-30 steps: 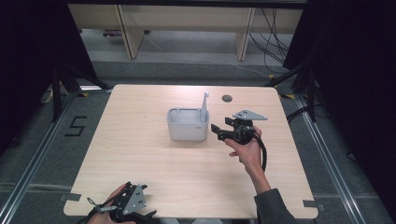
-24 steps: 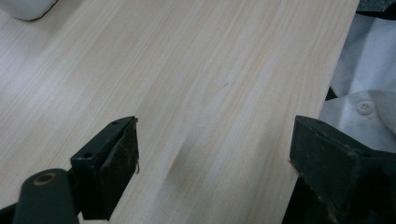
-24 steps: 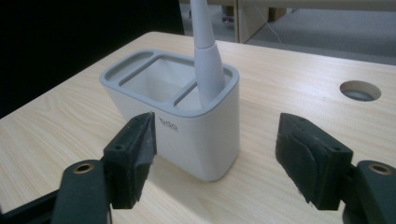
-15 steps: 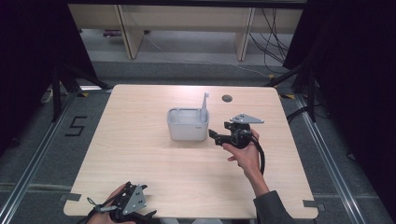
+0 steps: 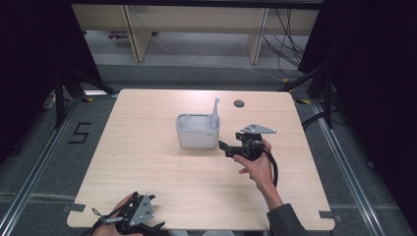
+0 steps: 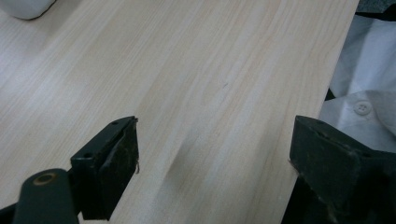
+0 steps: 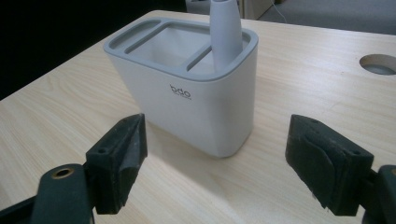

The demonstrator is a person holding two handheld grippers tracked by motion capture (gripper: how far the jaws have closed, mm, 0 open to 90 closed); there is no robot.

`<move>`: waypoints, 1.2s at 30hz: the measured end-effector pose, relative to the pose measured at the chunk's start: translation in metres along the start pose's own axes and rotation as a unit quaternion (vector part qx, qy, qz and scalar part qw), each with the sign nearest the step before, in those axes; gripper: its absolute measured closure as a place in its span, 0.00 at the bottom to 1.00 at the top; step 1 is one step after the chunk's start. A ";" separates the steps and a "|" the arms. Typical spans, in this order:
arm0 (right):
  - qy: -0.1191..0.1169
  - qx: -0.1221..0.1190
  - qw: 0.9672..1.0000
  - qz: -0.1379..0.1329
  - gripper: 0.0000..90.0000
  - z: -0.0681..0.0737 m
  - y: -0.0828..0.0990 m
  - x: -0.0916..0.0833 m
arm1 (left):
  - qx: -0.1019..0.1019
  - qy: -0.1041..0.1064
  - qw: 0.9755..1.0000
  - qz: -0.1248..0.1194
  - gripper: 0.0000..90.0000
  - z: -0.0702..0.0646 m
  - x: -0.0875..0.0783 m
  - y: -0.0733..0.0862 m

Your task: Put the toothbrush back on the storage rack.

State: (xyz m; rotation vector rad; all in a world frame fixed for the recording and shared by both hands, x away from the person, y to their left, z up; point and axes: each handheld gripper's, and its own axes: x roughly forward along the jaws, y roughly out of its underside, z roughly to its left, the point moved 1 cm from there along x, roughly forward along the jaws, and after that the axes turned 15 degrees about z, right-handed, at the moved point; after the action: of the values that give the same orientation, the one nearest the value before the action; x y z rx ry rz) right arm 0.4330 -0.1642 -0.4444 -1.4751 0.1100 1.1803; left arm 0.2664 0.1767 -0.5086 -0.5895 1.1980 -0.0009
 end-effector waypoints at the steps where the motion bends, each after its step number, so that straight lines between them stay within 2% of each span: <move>1: 0.001 -0.001 1.000 -0.004 0.24 0.000 0.002 0.001 | 0.001 0.001 1.000 0.001 0.17 0.000 0.000 0.000; 3: -0.001 -0.001 1.000 0.001 0.24 0.000 0.002 0.001 | 0.000 0.000 1.000 0.000 0.17 0.000 0.000 0.000; 4: 0.010 -0.009 1.000 -0.002 0.24 -0.001 0.003 0.001 | 0.000 0.000 1.000 0.000 0.17 0.000 0.000 0.000; 5: 0.001 0.008 1.000 0.002 0.23 0.002 0.004 0.001 | -0.001 0.000 1.000 -0.001 0.17 0.000 0.000 0.000; 6: 0.004 -0.005 1.000 0.001 0.23 0.000 0.005 0.002 | -0.001 0.000 1.000 -0.001 0.17 0.000 0.000 0.000; 7: 0.005 0.003 1.000 -0.001 0.23 0.001 0.007 0.001 | -0.001 0.000 1.000 -0.001 0.17 0.000 0.000 0.000; 9: 0.000 -0.005 1.000 0.001 0.23 0.000 0.007 0.001 | -0.001 0.000 1.000 0.000 0.17 0.000 0.000 0.000; 11: 0.002 0.001 1.000 0.002 0.23 0.001 0.009 -0.001 | -0.003 0.000 1.000 0.000 0.17 0.000 0.000 0.000; 13: 0.009 -0.012 1.000 -0.001 0.23 0.000 0.010 -0.002 | -0.004 -0.001 1.000 -0.001 0.17 0.000 0.000 0.000; 14: 0.000 0.003 1.000 0.005 0.23 0.002 0.012 -0.003 | -0.004 0.000 1.000 -0.001 0.17 0.001 0.000 0.000; 15: 0.008 0.001 1.000 0.000 0.23 0.002 0.014 -0.003 | -0.012 0.002 1.000 -0.008 0.17 0.000 0.001 0.000; 18: 0.001 0.011 1.000 -0.001 0.23 0.004 0.017 -0.003 | -0.004 0.000 1.000 -0.002 0.17 0.000 0.000 0.000; 19: 0.011 0.000 1.000 0.003 0.23 0.003 0.018 -0.004 | -0.004 0.000 1.000 -0.001 0.17 0.000 0.000 0.000; 20: 0.008 -0.001 1.000 -0.006 0.23 0.004 0.019 -0.003 | -0.004 -0.001 1.000 -0.001 0.17 0.000 0.000 0.000; 21: 0.001 0.002 1.000 0.000 0.23 0.004 0.021 -0.003 | -0.004 -0.001 1.000 -0.001 0.17 0.000 0.000 0.000; 23: 0.003 -0.003 1.000 -0.003 0.22 0.005 0.023 -0.003 | -0.006 -0.002 1.000 -0.001 0.17 0.000 0.000 0.000; 24: 0.015 -0.012 1.000 -0.005 0.22 0.004 0.026 -0.004 | -0.004 -0.003 1.000 0.001 0.17 0.001 0.000 0.000; 25: 0.001 0.002 1.000 0.002 0.22 0.007 0.027 -0.004 | -0.009 -0.001 1.000 -0.005 0.17 0.000 0.000 0.001; 26: 0.001 0.002 1.000 0.002 0.22 0.007 0.027 -0.004 | -0.009 -0.001 1.000 -0.005 0.17 0.000 0.000 0.001; 28: 0.008 -0.002 1.000 0.001 0.22 0.008 0.031 -0.003 | -0.010 -0.001 1.000 -0.005 0.17 -0.001 0.000 0.001; 31: 0.002 -0.007 1.000 0.010 0.22 0.011 0.037 -0.004 | -0.004 0.000 1.000 0.000 0.17 -0.001 -0.001 0.001; 33: 0.012 -0.017 1.000 0.013 0.22 0.012 0.041 -0.006 | -0.004 0.001 1.000 -0.003 0.17 -0.001 -0.001 0.000; 36: 0.016 -0.018 1.000 0.014 0.22 0.014 0.047 -0.007 | -0.003 0.000 1.000 0.000 0.17 -0.001 -0.001 0.000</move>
State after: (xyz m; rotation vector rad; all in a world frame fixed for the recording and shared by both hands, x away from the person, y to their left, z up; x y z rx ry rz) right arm 0.3907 -0.1715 -0.4692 -1.5292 0.1317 1.1881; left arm 0.2651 0.1770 -0.5081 -0.5955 1.1983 0.0032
